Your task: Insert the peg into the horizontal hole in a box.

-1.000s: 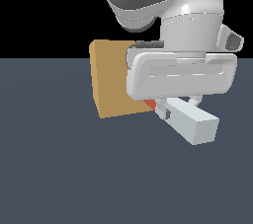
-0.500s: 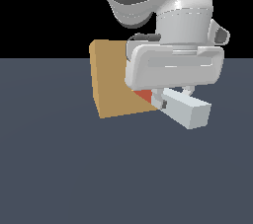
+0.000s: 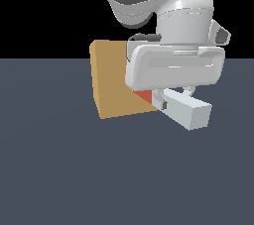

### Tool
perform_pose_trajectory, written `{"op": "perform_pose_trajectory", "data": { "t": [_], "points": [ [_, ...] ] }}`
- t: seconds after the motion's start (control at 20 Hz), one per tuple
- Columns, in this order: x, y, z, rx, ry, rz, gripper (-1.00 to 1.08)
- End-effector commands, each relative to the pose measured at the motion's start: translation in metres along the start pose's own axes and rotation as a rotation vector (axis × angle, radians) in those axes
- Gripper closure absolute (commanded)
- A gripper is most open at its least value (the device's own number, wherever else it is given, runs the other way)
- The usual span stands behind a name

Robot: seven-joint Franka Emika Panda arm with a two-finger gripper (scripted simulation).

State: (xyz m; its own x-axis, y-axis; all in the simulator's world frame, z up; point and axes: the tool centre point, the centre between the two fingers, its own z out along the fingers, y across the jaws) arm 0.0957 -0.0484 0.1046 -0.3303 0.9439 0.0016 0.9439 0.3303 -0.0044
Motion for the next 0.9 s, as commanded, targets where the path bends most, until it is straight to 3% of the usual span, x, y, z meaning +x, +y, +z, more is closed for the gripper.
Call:
{"op": "perform_pose_trajectory", "data": {
  "t": [0.0, 0.35, 0.85],
  "points": [
    [0.002, 0.001, -0.002, -0.003, -0.001, 0.000, 1.08],
    [0.031, 0.000, -0.002, -0.004, -0.001, -0.001, 1.08],
    [0.110, 0.000, -0.004, -0.006, -0.002, -0.001, 1.08]
  ]
}}
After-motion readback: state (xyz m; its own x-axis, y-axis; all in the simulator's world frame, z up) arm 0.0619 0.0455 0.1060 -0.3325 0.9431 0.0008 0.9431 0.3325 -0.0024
